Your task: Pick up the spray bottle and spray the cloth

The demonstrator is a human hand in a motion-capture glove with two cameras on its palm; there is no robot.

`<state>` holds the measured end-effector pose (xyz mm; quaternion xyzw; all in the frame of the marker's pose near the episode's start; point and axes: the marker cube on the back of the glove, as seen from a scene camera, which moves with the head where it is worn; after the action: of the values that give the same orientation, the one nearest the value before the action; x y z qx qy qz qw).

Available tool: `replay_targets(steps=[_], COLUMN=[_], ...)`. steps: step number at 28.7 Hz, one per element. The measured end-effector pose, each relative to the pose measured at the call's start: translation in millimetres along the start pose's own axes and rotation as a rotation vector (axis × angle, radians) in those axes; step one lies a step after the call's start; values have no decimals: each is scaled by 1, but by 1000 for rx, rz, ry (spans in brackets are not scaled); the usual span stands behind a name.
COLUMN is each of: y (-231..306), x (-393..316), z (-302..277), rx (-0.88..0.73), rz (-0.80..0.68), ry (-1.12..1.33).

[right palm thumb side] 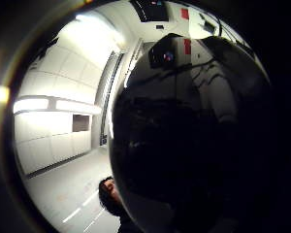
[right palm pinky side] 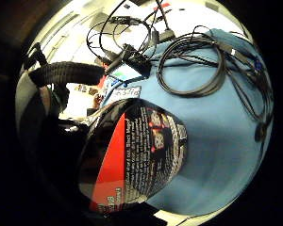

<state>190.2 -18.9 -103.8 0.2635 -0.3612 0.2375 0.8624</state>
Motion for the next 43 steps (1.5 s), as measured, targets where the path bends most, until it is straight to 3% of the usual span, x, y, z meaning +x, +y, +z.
replay_targets(steps=[9,16,34,43], y=[43,61,103,107], x=[-57,-52,12,23], z=[43,75,139,163], rx=[-611,-947,-1416,-1505], rz=[216,397,740,754], ry=[263,489,957,980])
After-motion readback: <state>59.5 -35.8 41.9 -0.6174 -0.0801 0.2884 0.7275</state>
